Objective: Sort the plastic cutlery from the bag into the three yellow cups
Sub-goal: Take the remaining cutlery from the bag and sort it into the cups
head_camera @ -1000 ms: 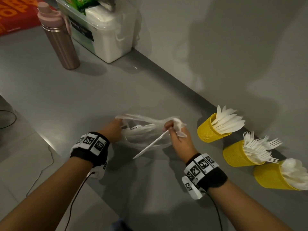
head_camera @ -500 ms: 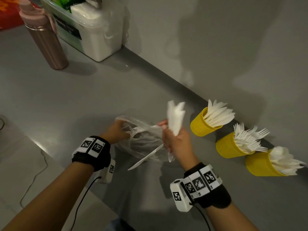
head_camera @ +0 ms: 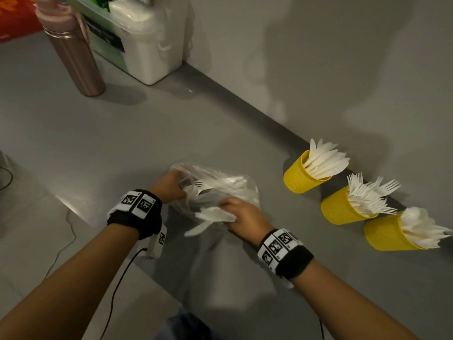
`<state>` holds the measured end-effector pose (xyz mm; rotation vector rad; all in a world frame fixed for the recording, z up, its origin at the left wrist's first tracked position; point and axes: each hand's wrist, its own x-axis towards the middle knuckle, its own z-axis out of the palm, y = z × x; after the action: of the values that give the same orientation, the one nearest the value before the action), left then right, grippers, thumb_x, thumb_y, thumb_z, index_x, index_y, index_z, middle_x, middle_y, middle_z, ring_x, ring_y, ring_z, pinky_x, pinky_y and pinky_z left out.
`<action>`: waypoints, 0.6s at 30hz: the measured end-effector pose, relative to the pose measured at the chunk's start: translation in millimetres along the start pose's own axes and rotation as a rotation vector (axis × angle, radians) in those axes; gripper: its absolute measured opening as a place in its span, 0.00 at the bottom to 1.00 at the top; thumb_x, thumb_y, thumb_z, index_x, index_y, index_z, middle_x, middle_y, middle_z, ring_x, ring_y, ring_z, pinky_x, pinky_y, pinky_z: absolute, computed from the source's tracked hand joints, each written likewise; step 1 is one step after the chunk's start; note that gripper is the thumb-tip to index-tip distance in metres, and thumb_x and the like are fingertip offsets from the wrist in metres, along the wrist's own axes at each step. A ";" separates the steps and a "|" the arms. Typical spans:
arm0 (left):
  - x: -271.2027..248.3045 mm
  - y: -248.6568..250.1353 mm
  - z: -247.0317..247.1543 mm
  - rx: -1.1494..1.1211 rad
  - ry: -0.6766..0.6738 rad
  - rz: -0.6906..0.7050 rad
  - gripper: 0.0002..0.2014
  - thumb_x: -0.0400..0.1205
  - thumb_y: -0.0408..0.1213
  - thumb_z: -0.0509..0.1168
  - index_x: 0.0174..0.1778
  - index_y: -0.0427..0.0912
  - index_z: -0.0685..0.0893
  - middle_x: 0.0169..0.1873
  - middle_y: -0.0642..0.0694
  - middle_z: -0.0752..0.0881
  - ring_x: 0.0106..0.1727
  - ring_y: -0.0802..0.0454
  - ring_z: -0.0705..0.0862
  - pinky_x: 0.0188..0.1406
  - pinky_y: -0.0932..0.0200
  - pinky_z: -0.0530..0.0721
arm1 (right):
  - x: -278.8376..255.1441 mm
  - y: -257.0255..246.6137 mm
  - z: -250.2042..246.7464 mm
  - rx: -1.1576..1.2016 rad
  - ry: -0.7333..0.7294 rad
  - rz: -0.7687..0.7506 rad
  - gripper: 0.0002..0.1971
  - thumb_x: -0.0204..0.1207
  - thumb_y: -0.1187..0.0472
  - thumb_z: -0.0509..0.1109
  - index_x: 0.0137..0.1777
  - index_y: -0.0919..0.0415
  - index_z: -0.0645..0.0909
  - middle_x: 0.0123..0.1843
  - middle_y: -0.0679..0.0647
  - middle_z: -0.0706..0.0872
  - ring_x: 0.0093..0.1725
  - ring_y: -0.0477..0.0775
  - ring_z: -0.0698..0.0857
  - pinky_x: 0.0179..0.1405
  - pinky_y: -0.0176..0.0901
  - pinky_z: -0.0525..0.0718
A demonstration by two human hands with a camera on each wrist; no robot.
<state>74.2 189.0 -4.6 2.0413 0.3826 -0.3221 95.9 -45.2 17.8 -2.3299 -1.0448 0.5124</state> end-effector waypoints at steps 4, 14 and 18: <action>0.6 -5.2 -2.1 0.038 -0.004 -0.026 0.24 0.66 0.22 0.66 0.59 0.37 0.79 0.53 0.43 0.84 0.53 0.44 0.83 0.52 0.59 0.82 | -6.1 -24.9 -22.6 0.769 0.487 0.269 0.09 0.76 0.64 0.70 0.43 0.48 0.85 0.36 0.42 0.91 0.35 0.34 0.85 0.42 0.30 0.80; -2.2 4.5 2.7 0.071 0.010 -0.005 0.30 0.68 0.17 0.64 0.68 0.34 0.72 0.60 0.40 0.80 0.62 0.43 0.80 0.58 0.56 0.77 | 0.6 -33.4 -26.4 0.329 0.053 0.112 0.14 0.77 0.58 0.69 0.60 0.60 0.78 0.43 0.49 0.83 0.42 0.50 0.82 0.44 0.42 0.78; -5.8 -1.0 3.7 0.032 -0.003 0.020 0.31 0.68 0.15 0.64 0.69 0.36 0.73 0.60 0.39 0.81 0.61 0.44 0.81 0.59 0.57 0.77 | 20.9 -25.6 -25.5 0.067 -0.027 0.083 0.05 0.74 0.59 0.71 0.49 0.56 0.82 0.40 0.48 0.83 0.40 0.49 0.80 0.39 0.41 0.72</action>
<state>68.2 185.5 -4.9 2.0742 0.3576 -0.3209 108.1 -22.7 50.8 -2.3209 -0.9318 0.6027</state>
